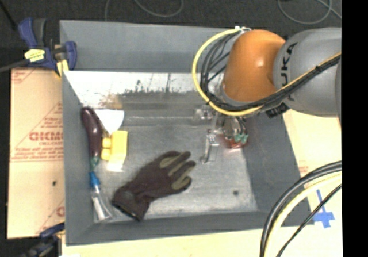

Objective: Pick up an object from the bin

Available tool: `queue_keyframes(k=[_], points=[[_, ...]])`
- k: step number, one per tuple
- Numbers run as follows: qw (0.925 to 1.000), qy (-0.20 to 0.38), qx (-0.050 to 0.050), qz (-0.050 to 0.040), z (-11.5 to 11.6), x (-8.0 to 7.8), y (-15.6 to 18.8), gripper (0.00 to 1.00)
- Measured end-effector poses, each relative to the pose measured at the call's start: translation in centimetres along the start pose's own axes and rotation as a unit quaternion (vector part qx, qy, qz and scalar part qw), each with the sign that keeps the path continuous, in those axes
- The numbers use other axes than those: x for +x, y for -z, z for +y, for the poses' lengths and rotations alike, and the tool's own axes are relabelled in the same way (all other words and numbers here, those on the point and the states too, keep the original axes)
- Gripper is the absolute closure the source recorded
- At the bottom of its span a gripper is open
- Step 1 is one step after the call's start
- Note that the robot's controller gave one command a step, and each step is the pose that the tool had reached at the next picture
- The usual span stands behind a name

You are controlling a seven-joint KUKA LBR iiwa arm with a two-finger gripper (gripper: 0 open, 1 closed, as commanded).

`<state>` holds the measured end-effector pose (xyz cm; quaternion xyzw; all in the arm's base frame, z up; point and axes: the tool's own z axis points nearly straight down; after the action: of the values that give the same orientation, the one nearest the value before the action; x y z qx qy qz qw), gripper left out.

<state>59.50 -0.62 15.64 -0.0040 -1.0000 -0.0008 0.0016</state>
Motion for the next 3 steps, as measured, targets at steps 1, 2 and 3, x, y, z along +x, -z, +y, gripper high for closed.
queue_keyframes(k=[1, 2, 3], points=[[1.0, 0.0, 0.0, -0.0036, 0.0, -0.1, 0.5, 0.0], [0.9998, -0.02, 0.0, -0.0071, 1.2, -0.2, -2.6, 0.0], [0.9999, 0.01, 0.001, -0.0027, 2.2, 0.1, -6.4, 0.0]])
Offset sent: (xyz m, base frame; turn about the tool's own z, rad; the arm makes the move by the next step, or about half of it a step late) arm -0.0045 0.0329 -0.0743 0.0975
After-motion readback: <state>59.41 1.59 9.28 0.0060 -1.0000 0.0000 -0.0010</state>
